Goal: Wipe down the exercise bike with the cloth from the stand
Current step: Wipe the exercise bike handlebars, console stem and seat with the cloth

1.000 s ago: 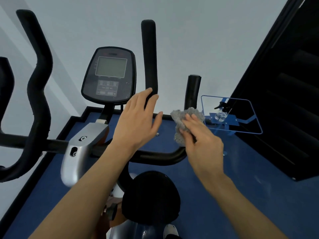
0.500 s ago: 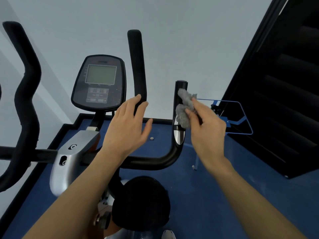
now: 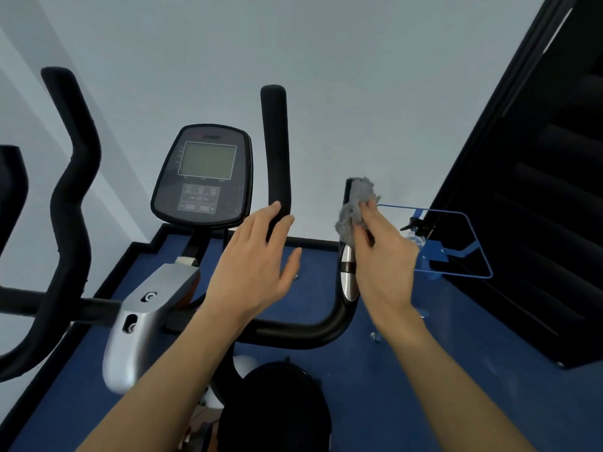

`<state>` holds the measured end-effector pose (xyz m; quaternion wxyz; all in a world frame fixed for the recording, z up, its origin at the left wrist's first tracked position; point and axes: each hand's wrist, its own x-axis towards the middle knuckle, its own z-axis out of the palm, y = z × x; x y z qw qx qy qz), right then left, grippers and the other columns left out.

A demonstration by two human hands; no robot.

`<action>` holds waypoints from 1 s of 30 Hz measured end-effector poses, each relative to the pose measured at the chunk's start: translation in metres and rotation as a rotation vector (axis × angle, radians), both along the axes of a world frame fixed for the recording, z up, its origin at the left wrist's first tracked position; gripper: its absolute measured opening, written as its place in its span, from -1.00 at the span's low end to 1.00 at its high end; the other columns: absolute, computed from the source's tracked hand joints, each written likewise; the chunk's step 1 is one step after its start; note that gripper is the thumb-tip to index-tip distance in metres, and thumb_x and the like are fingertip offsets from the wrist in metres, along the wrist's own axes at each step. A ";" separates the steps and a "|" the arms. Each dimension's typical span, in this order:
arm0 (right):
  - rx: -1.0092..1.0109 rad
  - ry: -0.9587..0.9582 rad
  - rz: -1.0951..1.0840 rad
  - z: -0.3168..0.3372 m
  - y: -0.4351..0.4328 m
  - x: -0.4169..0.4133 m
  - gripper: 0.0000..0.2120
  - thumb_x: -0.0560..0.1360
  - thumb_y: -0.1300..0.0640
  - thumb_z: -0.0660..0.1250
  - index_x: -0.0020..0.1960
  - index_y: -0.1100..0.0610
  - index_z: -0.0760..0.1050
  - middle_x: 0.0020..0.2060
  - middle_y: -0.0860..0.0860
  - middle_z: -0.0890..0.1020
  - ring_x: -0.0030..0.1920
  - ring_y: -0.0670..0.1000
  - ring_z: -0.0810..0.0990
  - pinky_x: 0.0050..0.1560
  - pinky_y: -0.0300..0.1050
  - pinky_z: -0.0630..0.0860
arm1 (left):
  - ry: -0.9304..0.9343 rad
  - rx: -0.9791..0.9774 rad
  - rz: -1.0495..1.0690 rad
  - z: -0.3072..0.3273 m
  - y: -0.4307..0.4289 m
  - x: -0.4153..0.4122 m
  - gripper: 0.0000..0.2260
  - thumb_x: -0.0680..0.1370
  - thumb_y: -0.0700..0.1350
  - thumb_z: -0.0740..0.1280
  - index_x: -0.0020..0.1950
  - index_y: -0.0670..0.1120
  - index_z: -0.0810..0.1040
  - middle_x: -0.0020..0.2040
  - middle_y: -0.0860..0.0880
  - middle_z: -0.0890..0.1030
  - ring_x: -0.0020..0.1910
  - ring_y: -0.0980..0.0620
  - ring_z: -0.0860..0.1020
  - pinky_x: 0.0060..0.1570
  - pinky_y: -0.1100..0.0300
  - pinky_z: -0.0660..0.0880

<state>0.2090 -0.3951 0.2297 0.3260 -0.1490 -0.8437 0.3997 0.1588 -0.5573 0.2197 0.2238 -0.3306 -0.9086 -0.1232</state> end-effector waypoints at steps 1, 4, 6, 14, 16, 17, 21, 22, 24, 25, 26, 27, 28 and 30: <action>-0.014 -0.049 0.006 0.003 0.003 0.003 -0.75 0.53 0.27 0.25 0.19 0.17 0.52 0.01 0.05 0.65 0.00 -0.09 0.59 0.09 -0.52 0.33 | -0.002 0.002 0.002 0.000 0.000 0.000 -0.59 0.55 0.02 0.14 0.27 -0.23 0.44 0.26 -0.23 0.45 0.21 -0.15 0.44 0.19 0.02 0.42; 0.054 -0.052 -0.027 0.020 0.008 -0.004 -0.86 0.55 0.23 0.22 -0.05 0.23 0.55 -0.34 -0.05 0.51 -0.35 -0.14 0.40 -0.25 -0.45 0.35 | 0.007 0.004 0.004 -0.001 -0.001 0.001 -0.59 0.55 0.02 0.14 0.27 -0.22 0.43 0.27 -0.22 0.45 0.21 -0.14 0.43 0.18 0.01 0.43; 0.160 -0.034 -0.044 0.029 0.002 -0.014 -0.80 0.56 0.24 0.21 0.13 0.23 0.52 0.04 0.11 0.61 -0.10 0.02 0.57 0.01 -0.14 0.50 | 0.018 0.010 0.005 -0.001 0.000 0.000 -0.59 0.55 0.01 0.14 0.27 -0.22 0.44 0.26 -0.21 0.46 0.21 -0.13 0.43 0.18 0.03 0.43; 0.195 -0.354 0.064 0.013 0.004 0.037 -0.73 0.54 0.17 0.22 -0.34 0.12 0.40 -0.51 0.00 0.42 -0.43 0.05 0.40 -0.38 -0.12 0.30 | -0.010 0.052 -0.007 0.001 -0.001 0.002 -0.62 0.54 -0.01 0.15 0.22 -0.23 0.47 0.26 -0.21 0.47 0.19 -0.15 0.46 0.16 0.01 0.43; 0.148 -0.340 0.098 0.017 0.003 0.060 -0.74 0.53 0.15 0.25 -0.33 0.14 0.47 -0.50 0.01 0.47 -0.40 0.08 0.43 -0.40 -0.12 0.32 | -0.040 0.038 0.000 0.001 -0.006 0.007 -0.61 0.55 -0.01 0.12 0.25 -0.23 0.46 0.29 -0.19 0.46 0.23 -0.15 0.45 0.21 0.01 0.40; 0.116 -0.297 0.091 0.017 -0.001 0.072 -0.80 0.53 0.14 0.26 -0.24 0.15 0.54 -0.47 0.02 0.53 -0.39 0.07 0.47 -0.40 -0.16 0.34 | -0.052 0.036 0.009 0.000 -0.010 0.011 -0.60 0.55 -0.01 0.10 0.26 -0.23 0.45 0.30 -0.18 0.46 0.25 -0.14 0.44 0.23 0.02 0.38; 0.020 -0.152 0.080 0.021 -0.028 0.112 -0.83 0.52 0.15 0.29 0.06 0.11 0.59 -0.38 -0.08 0.60 -0.35 -0.11 0.50 -0.38 -0.41 0.40 | -0.046 0.064 0.102 -0.006 -0.043 0.034 -0.62 0.56 -0.03 0.09 0.25 -0.22 0.44 0.28 -0.18 0.47 0.24 -0.16 0.43 0.26 0.00 0.33; 0.030 -0.138 0.097 0.021 -0.036 0.119 -0.80 0.51 0.15 0.30 0.12 0.11 0.58 -0.31 -0.08 0.63 -0.34 -0.16 0.50 -0.32 -0.48 0.41 | -0.044 0.065 0.129 -0.008 -0.054 0.040 -0.63 0.56 -0.03 0.09 0.25 -0.22 0.44 0.27 -0.18 0.47 0.22 -0.16 0.43 0.25 -0.01 0.32; 0.044 -0.126 0.158 0.016 -0.050 0.128 -0.73 0.50 0.16 0.31 0.19 0.13 0.54 -0.13 -0.02 0.67 -0.21 -0.20 0.53 -0.14 -0.49 0.45 | -0.038 0.054 0.179 -0.011 -0.077 0.048 -0.63 0.56 -0.03 0.08 0.24 -0.22 0.45 0.26 -0.17 0.47 0.21 -0.16 0.43 0.25 -0.02 0.31; 0.042 -0.119 0.194 0.011 -0.058 0.132 -0.71 0.49 0.18 0.32 0.21 0.13 0.53 -0.07 0.00 0.67 -0.12 -0.14 0.57 -0.06 -0.39 0.49 | -0.039 0.043 0.196 -0.013 -0.088 0.050 -0.62 0.57 -0.02 0.08 0.24 -0.23 0.45 0.26 -0.17 0.47 0.21 -0.15 0.42 0.26 -0.02 0.31; 0.038 -0.112 0.226 0.005 -0.065 0.136 -0.70 0.49 0.19 0.32 0.22 0.13 0.52 -0.02 0.01 0.67 -0.05 -0.10 0.60 0.00 -0.28 0.51 | -0.045 0.033 0.204 -0.015 -0.097 0.052 -0.61 0.57 -0.02 0.07 0.25 -0.23 0.45 0.27 -0.17 0.47 0.22 -0.15 0.42 0.27 -0.03 0.32; 0.041 -0.102 0.252 -0.001 -0.072 0.140 -0.70 0.49 0.21 0.33 0.22 0.14 0.51 0.02 0.01 0.66 0.01 -0.07 0.60 0.03 -0.21 0.52 | -0.058 0.025 0.204 -0.018 -0.105 0.053 -0.60 0.57 -0.01 0.06 0.26 -0.23 0.45 0.27 -0.17 0.46 0.23 -0.15 0.42 0.27 -0.04 0.33; 0.056 -0.087 0.270 -0.006 -0.078 0.143 -0.70 0.49 0.21 0.33 0.22 0.16 0.51 0.05 0.02 0.65 0.06 -0.05 0.60 0.06 -0.17 0.52 | -0.073 0.018 0.197 -0.023 -0.112 0.053 -0.59 0.57 -0.01 0.05 0.27 -0.23 0.44 0.28 -0.18 0.46 0.24 -0.16 0.42 0.27 -0.04 0.33; 0.103 -0.049 0.291 -0.015 -0.089 0.147 -0.68 0.47 0.21 0.30 0.21 0.20 0.51 0.10 0.04 0.63 0.14 -0.02 0.57 0.12 -0.13 0.47 | -0.085 -0.011 0.172 -0.031 -0.120 0.053 -0.59 0.58 -0.01 0.05 0.28 -0.23 0.44 0.29 -0.18 0.45 0.26 -0.16 0.42 0.27 -0.01 0.31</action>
